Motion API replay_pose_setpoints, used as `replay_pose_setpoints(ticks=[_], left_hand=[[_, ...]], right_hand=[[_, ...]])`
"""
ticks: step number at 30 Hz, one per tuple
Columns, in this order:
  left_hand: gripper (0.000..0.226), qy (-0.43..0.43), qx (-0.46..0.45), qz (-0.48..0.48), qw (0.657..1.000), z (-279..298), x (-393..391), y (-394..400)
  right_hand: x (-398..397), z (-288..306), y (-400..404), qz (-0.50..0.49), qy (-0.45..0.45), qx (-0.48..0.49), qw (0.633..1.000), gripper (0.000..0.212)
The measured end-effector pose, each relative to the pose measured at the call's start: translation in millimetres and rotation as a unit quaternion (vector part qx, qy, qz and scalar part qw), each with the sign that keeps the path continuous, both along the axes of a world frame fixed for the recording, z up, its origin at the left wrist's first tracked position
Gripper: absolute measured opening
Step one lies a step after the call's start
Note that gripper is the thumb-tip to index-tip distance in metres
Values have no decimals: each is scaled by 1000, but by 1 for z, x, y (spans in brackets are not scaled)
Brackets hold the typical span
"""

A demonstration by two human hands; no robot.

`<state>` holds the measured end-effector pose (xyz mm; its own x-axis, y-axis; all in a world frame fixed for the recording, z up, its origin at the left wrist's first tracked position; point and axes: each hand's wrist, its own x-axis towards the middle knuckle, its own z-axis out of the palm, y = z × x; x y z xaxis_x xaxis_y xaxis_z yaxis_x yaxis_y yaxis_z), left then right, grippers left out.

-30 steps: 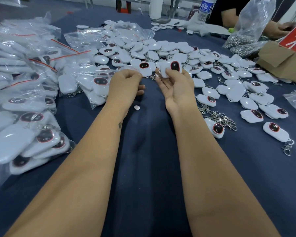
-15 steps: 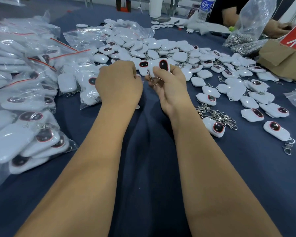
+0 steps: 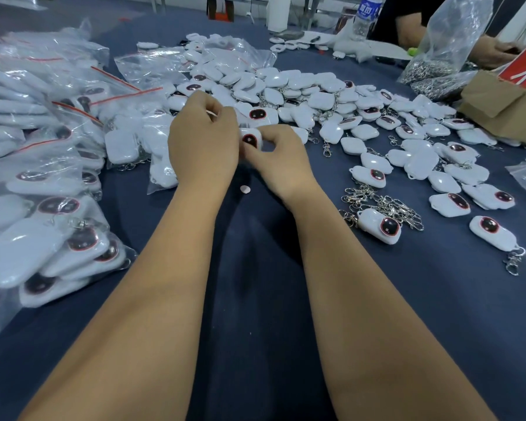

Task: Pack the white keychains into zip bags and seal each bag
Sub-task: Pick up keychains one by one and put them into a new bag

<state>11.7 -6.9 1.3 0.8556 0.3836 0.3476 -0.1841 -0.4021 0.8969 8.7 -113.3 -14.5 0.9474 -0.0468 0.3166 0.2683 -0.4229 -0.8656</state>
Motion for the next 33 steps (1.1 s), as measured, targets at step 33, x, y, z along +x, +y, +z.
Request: replay_pose_setpoints(ticks=[33], left_hand=[[17, -20, 121, -32, 992, -9, 5, -8]], right_hand=[[0, 2, -11, 38, 27, 17, 999, 23]])
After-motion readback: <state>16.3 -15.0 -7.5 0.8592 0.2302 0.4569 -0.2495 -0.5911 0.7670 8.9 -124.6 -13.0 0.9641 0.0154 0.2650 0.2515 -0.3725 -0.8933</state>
